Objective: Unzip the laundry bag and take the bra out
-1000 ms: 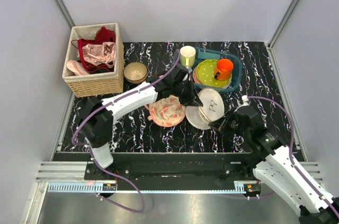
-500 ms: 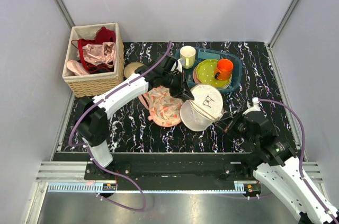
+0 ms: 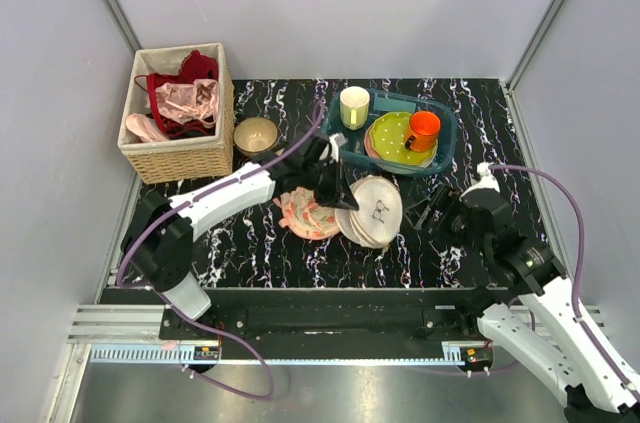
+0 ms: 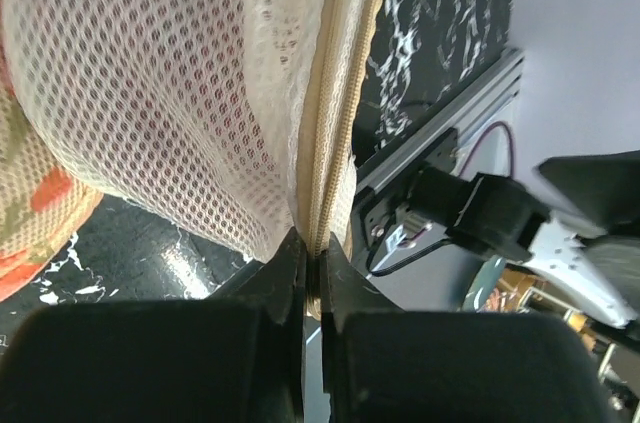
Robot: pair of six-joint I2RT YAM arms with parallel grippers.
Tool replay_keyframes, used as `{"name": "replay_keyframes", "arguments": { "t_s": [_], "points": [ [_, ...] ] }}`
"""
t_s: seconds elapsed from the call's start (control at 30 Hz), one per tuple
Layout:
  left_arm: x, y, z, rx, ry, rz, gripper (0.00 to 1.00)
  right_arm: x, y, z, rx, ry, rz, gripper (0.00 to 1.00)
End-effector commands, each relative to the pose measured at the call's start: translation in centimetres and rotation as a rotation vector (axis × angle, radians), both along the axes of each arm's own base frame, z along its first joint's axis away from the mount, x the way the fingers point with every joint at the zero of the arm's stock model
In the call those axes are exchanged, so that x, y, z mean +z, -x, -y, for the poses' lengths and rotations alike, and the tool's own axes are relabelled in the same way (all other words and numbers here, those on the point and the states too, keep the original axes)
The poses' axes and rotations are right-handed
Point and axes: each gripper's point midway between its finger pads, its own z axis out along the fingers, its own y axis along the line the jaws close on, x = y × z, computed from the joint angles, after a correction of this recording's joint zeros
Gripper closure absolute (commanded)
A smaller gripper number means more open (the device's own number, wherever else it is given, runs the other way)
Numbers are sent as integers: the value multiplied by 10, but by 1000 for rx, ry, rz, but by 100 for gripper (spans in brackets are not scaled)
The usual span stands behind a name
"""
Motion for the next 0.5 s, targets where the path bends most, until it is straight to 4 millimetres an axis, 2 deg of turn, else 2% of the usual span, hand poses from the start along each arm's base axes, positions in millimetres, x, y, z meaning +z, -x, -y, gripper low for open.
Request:
{"name": "replay_keyframes", "arguments": {
  "t_s": [0.0,0.07,0.1,0.13,0.2,0.27,0.33,0.47],
  "points": [
    [15,10,21,-18,70,132,100,23,-29,-11,19,41,58,25],
    [11,17,25,-40,56,142,100,37,-40,-29,57,3,48,29],
    [7,22,28,-45,38,156,100,26,-49,-39,70,19,-13,29],
    [3,24,28,-43,24,159,100,34,-55,-46,74,0,-21,29],
    [2,28,30,-43,31,172,100,26,-67,-60,86,-16,-75,24],
    [1,29,31,-43,39,172,100,25,-73,-70,89,-48,-94,20],
    [0,31,32,-44,42,168,100,17,-81,-77,83,-54,-124,19],
    [-1,31,33,-40,48,162,100,-3,-86,-80,68,-35,-184,19]
  ]
}}
